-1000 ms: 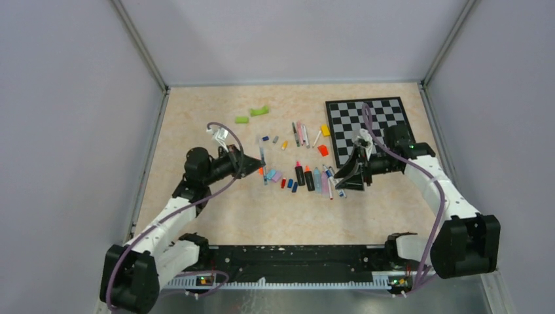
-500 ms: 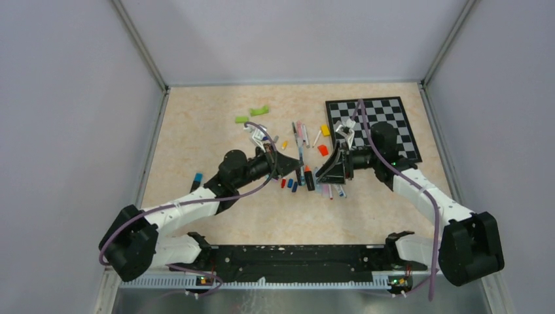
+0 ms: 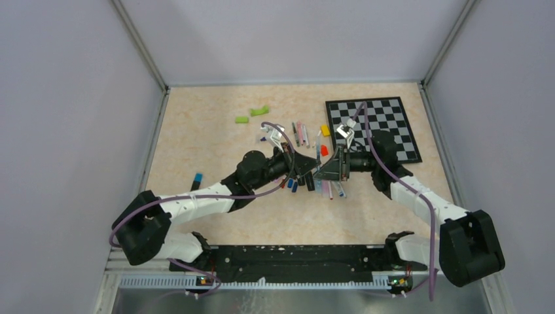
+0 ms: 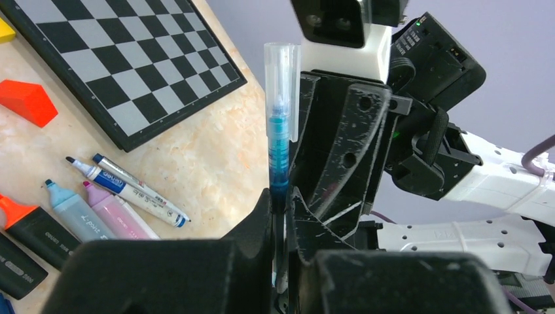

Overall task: Open the pen caps
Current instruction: Pick up the pen from the center of the board, then open the pen cap from the pen.

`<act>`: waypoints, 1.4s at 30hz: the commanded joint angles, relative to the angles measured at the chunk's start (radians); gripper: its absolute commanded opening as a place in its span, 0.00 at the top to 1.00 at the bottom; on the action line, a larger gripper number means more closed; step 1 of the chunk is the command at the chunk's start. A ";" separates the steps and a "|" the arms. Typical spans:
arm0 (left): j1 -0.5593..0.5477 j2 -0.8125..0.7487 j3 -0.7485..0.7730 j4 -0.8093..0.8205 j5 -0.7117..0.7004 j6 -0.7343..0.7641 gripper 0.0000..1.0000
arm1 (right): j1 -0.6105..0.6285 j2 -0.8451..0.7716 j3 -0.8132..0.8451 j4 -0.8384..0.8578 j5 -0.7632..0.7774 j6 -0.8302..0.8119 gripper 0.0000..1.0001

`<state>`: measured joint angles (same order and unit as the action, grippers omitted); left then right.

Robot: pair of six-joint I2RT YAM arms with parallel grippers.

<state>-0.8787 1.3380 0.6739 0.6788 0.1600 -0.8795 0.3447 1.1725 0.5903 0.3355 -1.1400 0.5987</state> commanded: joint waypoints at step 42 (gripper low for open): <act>0.009 0.004 0.070 0.343 0.405 0.152 0.47 | -0.013 -0.096 -0.006 -0.179 -0.410 -0.439 1.00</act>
<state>-0.8719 1.3205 0.7063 0.9070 0.5312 -0.6876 0.3298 1.0801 0.5678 0.1345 -1.5173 0.1955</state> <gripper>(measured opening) 0.583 0.050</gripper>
